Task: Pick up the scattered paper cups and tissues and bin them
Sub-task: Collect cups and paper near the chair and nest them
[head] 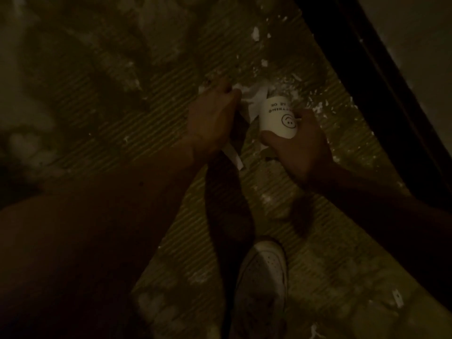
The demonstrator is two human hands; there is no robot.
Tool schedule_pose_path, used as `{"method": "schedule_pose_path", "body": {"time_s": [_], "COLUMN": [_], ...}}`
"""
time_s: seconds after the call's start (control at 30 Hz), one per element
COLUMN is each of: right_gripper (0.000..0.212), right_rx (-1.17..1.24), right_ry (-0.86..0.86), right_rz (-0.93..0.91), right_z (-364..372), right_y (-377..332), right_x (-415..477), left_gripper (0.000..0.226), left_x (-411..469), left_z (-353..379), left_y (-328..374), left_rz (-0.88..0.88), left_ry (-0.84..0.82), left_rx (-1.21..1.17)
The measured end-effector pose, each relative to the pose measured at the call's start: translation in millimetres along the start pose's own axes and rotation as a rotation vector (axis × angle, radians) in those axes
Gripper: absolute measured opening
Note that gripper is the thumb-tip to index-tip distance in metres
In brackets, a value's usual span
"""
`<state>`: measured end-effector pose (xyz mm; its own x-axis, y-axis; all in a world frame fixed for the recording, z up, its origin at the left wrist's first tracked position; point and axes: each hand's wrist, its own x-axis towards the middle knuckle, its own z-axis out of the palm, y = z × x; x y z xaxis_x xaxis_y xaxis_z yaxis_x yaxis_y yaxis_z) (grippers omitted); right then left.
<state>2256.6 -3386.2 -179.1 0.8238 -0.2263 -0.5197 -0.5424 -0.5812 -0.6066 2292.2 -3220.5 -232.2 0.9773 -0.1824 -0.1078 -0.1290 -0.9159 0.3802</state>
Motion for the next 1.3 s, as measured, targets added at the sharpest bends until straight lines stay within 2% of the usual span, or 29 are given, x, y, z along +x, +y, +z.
{"method": "schedule_pose_path", "body": {"time_s": [0.07, 0.2, 0.3, 0.4, 0.5, 0.6, 0.7, 0.8, 0.87, 1.0, 1.07, 1.17, 1.3], "right_gripper": [0.074, 0.073, 0.067, 0.052, 0.050, 0.045, 0.036, 0.042, 0.052, 0.063, 0.064, 0.070, 0.072], "right_rx": [0.067, 0.183, 0.224, 0.271, 0.371, 0.497, 0.614, 0.752, 0.803, 0.847, 0.876, 0.915, 0.921], "right_ry": [-0.047, -0.144, -0.189, -0.233, -0.327, -0.343, -0.324, -0.256, -0.180, 0.042, 0.155, 0.308, 0.475], "right_rz": [0.031, 0.127, 0.215, 0.233, 0.268, 0.285, 0.251, 0.222, 0.179, 0.107, 0.098, 0.115, 0.165], "right_z": [-5, -25, -47, -69, -94, -124, -156, -191, -216, -274, -301, -336, -366], "right_y": [-3, -17, -34, -58, -78, -87, -86, -77, -64, -26, 1, 42, 101], "right_x": [-7, -44, -91, -143, -194, -245, -296, -353, -397, -507, -569, -670, -792], "left_gripper": [0.020, 0.037, 0.039, 0.030, 0.023, 0.024, 0.021, 0.036, 0.046, 0.046, 0.038, 0.024, 0.027], "left_x": [1, -43, -90, -128, -163, -194, -217, -246, -274, -345, -391, -465, -558], "left_z": [-10, -51, -95, -151, -204, -240, -272, -301, -319, -353, -366, -380, -384], "left_y": [4, 28, 53, 79, 106, 131, 168, 214, 250, 340, 388, 453, 531], "left_rz": [-0.080, -0.172, -0.489, -0.738, -0.827, -0.849, -0.780, -0.640, -0.515, -0.413, -0.378, -0.233, -0.039], "left_ry": [-0.003, -0.102, -0.121, -0.157, -0.227, -0.270, -0.285, -0.340, -0.426, -0.619, -0.711, -0.802, -0.945], "left_rx": [-0.098, -0.392, -0.587, -0.916, -1.104, -1.138, -1.160, -1.199, -1.257, -1.458, -1.500, -1.443, -1.223]}}
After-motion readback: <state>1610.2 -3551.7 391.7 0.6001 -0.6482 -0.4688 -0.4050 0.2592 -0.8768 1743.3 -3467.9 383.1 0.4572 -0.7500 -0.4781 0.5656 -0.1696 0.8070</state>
